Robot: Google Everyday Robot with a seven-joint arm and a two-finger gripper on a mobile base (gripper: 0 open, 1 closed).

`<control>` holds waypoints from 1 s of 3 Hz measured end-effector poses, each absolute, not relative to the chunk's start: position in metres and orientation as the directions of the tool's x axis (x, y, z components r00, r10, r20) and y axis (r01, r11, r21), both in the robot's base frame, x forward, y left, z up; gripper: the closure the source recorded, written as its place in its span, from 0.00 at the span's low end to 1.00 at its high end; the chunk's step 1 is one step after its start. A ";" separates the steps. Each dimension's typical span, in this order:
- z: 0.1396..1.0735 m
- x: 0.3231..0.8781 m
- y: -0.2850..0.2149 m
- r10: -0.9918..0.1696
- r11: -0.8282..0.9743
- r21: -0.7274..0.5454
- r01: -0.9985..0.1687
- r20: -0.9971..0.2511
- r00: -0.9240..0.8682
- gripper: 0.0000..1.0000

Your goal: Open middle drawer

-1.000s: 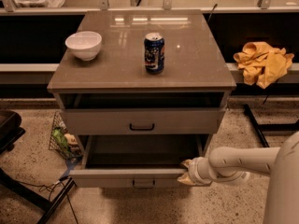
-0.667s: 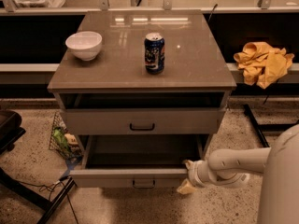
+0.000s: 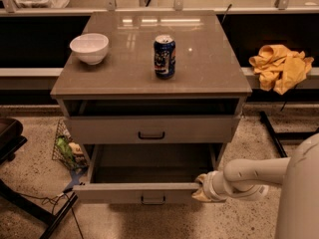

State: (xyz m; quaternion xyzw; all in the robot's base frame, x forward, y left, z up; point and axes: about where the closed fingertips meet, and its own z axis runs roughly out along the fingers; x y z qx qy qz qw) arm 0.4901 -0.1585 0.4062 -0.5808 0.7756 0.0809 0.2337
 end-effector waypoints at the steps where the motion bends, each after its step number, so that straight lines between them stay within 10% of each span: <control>1: 0.409 0.490 -0.159 -0.863 0.313 -0.146 -0.939 -0.456 -0.216 1.00; 3: 0.413 0.475 -0.164 -0.869 0.319 -0.126 -0.939 -0.435 -0.237 1.00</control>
Offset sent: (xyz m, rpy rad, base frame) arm -0.2761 -0.1055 0.0589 -0.3361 0.4744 -0.3781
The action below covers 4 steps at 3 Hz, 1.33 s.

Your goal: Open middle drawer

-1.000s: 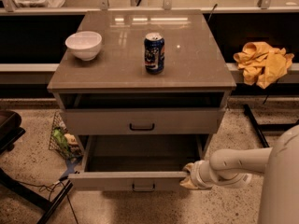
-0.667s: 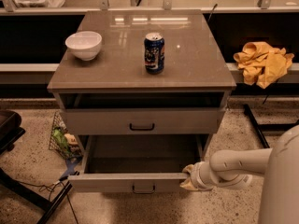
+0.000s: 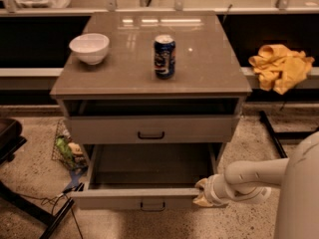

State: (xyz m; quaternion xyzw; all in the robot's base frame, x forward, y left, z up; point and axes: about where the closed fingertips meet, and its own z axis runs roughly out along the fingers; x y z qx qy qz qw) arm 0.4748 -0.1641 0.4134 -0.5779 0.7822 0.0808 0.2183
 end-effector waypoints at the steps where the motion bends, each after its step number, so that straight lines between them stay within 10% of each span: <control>1: 0.413 0.475 -0.164 -0.869 0.319 -0.126 -0.939 -0.435 -0.237 1.00; 4: 0.420 0.427 -0.180 -0.875 0.311 -0.054 -0.949 -0.405 -0.264 1.00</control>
Offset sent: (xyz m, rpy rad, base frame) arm -0.3454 -0.1162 0.0711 -0.1156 0.5951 0.0384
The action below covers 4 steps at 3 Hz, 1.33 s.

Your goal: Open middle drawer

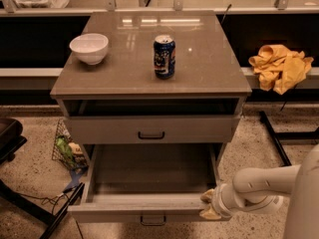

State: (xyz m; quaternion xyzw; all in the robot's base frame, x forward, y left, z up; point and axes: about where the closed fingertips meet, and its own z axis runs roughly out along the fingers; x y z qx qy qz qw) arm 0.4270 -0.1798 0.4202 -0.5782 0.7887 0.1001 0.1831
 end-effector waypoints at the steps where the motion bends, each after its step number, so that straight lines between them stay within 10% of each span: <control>1: 0.430 0.392 -0.192 -0.882 0.293 -0.001 -0.956 -0.387 -0.270 1.00; 4: 0.452 0.424 -0.188 -0.903 0.330 -0.078 -0.941 -0.316 -0.291 1.00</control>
Offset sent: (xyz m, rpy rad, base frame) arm -0.2398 -0.0839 0.0544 -0.0519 0.3739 0.2909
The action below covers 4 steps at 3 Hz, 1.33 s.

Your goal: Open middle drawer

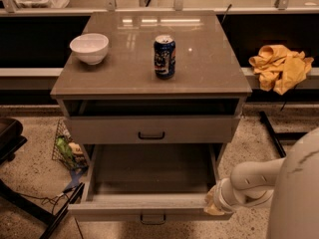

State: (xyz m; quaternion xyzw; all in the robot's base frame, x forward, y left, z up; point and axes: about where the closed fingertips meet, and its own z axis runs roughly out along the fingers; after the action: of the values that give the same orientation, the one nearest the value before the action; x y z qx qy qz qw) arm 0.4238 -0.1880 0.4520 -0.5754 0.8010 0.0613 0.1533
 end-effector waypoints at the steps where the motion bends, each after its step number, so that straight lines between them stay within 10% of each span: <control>1: 0.478 0.428 -0.192 -0.919 0.339 -0.129 -0.932 -0.260 -0.298 1.00; 4: 0.526 0.424 -0.211 -0.925 0.359 -0.234 -0.903 -0.218 -0.312 1.00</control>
Offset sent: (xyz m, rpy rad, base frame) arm 0.0435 -0.0127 0.1628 -0.3653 -0.1632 -0.0604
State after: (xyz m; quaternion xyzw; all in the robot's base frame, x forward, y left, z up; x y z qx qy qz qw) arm 0.4238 -0.2112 0.5258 -0.5649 0.8091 -0.0343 0.1584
